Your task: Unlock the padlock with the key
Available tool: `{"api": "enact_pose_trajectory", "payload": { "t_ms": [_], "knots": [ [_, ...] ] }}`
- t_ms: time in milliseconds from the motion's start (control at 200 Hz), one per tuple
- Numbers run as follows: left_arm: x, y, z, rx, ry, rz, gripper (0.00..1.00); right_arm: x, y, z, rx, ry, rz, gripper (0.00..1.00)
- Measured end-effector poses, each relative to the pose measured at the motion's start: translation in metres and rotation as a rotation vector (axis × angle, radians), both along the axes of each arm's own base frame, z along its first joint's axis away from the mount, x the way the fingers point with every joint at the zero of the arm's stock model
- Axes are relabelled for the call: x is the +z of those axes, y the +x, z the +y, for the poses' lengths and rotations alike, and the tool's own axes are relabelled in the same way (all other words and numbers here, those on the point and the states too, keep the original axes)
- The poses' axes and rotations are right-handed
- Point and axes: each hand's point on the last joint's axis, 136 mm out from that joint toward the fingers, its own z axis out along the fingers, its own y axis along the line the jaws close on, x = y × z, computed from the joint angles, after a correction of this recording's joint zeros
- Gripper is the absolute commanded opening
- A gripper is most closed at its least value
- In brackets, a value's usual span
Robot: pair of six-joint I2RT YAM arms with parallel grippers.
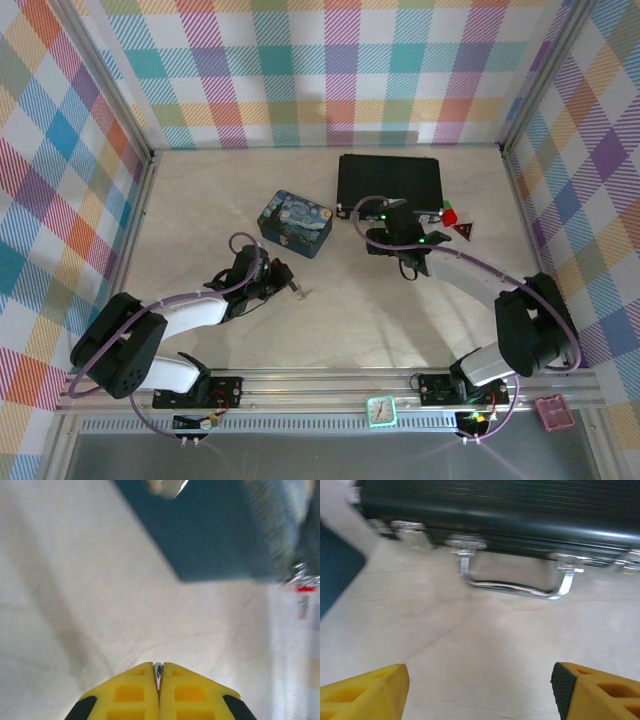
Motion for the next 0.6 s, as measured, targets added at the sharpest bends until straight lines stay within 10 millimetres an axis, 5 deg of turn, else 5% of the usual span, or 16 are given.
{"api": "enact_pose_trajectory", "payload": {
  "t_ms": [85, 280, 380, 600],
  "knots": [
    [-0.009, -0.01, -0.004, -0.033, 0.034, 0.042, 0.16, -0.002, 0.0, -0.027, -0.057, -0.016, -0.01, 0.77],
    [-0.013, -0.012, -0.011, -0.068, 0.088, 0.082, 0.63, -0.009, 0.006, -0.077, -0.165, -0.052, -0.023, 0.77],
    [-0.012, -0.009, -0.009, -0.066, 0.125, 0.086, 0.79, -0.01, 0.011, -0.098, -0.211, -0.058, -0.031, 0.77],
    [0.017, 0.01, 0.001, -0.049, 0.228, 0.013, 0.94, -0.01, 0.024, -0.128, -0.244, -0.059, -0.116, 0.77]
  ]
}}
